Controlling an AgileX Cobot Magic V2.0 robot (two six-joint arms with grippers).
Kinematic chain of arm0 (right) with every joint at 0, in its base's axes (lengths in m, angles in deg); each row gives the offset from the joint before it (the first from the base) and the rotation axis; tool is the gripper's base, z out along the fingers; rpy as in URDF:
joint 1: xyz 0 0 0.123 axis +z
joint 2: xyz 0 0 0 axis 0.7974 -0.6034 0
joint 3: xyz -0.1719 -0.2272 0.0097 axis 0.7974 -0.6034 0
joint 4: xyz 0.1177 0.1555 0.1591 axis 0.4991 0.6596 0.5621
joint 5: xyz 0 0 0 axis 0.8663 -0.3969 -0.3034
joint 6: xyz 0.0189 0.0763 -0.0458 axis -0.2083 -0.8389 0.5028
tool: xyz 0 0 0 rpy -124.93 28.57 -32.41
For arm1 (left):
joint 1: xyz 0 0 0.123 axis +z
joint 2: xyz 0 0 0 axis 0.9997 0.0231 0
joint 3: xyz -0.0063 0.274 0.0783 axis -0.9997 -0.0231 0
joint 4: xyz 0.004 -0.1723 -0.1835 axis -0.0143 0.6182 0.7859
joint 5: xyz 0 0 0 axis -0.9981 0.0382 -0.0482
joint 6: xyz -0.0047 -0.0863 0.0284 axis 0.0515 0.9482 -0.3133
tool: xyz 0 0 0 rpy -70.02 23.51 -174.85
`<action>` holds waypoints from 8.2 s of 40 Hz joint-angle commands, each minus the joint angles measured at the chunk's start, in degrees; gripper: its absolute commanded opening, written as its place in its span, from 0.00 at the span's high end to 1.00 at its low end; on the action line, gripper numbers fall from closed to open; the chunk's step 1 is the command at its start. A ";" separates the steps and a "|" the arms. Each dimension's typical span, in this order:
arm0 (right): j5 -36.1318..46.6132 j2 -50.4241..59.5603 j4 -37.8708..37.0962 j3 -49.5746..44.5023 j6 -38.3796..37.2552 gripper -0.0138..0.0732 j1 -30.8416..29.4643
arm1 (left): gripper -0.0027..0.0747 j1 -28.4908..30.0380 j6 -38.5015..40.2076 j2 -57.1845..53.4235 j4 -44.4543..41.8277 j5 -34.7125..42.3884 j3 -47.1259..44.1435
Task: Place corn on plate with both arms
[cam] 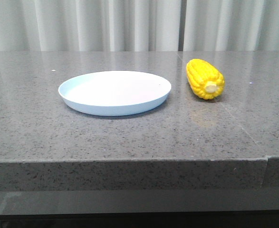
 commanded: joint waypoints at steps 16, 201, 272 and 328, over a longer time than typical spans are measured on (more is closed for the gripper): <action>4.32 -0.72 0.13 1.97 0.38 0.15 -0.35 | 0.99 -0.09 0.26 -32.31 -2.55 8.99 -14.51; -20.75 -72.25 4.80 59.36 -5.18 0.81 22.57 | 0.99 -0.09 0.26 -34.99 -2.55 9.01 -15.26; 13.82 9.05 -5.92 -12.86 -2.02 0.94 7.81 | 0.99 -0.09 0.26 -34.99 -2.55 9.01 -15.26; 13.38 9.05 -5.92 -12.86 -2.02 0.94 7.81 | 0.99 7.49 0.26 -38.41 0.07 16.91 -26.62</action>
